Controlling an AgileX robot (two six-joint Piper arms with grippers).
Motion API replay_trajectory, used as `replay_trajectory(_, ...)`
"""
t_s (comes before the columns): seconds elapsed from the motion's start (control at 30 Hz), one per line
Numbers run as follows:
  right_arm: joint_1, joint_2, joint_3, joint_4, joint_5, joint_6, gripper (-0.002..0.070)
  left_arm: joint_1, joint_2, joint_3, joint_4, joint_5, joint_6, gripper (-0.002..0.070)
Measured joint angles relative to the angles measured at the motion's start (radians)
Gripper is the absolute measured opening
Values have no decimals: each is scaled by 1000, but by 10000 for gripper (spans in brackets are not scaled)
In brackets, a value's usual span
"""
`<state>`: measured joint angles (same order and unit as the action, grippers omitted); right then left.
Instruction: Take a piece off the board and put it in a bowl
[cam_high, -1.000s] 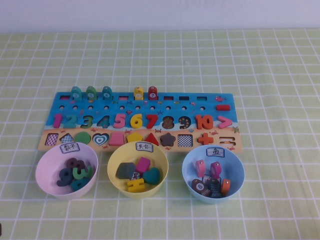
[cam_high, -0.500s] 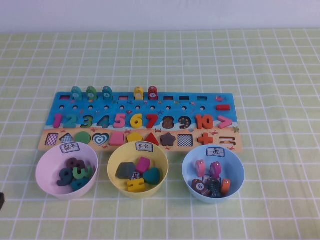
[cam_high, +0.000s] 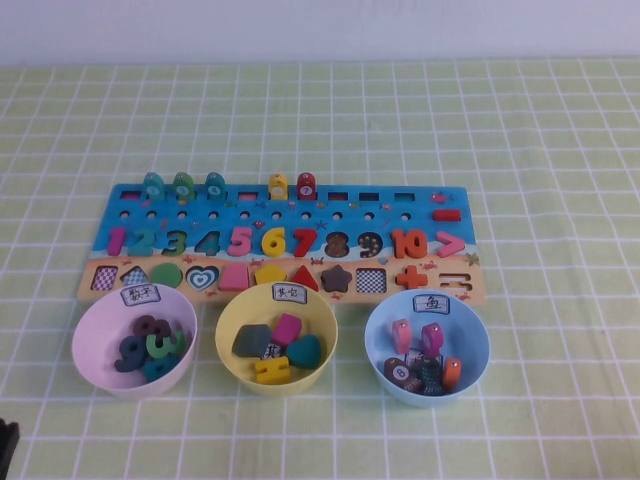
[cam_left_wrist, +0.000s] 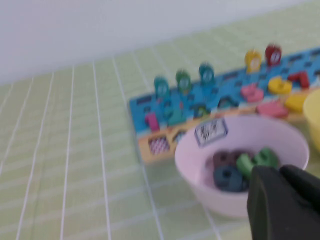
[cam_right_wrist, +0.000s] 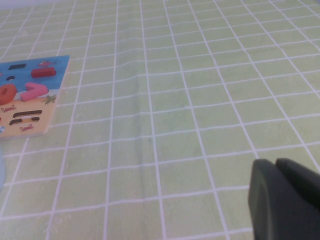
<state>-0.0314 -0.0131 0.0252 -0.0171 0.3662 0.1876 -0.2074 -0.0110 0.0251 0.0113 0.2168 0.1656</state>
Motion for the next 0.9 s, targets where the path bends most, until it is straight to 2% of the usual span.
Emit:
replay_trajectory(0.3,0,0,0,0,2,0,-17,104,1,0,-11,142,-125,-1)
replay_trajectory(0.9,0,0,0,0,2,0,-17,106,1,0,-11,151,-133,-2)
